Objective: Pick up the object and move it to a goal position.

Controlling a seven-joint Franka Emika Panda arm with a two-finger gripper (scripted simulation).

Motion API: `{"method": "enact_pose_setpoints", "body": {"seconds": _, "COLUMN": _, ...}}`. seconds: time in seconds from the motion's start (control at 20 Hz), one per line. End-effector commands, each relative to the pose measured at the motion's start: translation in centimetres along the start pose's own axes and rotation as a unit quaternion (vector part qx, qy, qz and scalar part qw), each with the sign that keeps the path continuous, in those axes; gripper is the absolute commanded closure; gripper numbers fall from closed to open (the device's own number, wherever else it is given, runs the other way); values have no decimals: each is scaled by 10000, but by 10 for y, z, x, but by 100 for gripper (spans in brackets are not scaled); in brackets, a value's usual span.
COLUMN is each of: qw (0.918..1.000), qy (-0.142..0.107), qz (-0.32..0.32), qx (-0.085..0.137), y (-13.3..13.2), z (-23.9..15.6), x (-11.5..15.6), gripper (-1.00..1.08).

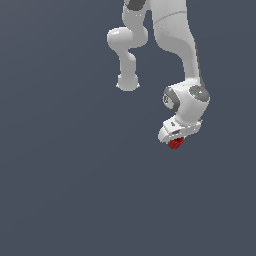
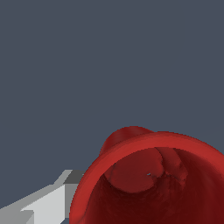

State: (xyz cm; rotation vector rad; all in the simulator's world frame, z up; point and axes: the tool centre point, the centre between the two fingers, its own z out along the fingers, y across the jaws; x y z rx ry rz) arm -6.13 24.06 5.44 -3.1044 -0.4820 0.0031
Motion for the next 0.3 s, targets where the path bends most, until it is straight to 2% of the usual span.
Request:
{"method": "enact_pose_setpoints", "body": {"seconds": 0.0, "qw": 10000, "qy": 9, "qz": 11, "qx": -2, "y": -8, "z": -1, "x": 0, "gripper": 108}}
{"method": "enact_pose_setpoints", "body": {"seconds": 0.25, "qw": 10000, "qy": 9, "qz": 11, "qx": -2, "y": -9, "z": -1, "x": 2, "gripper": 108}}
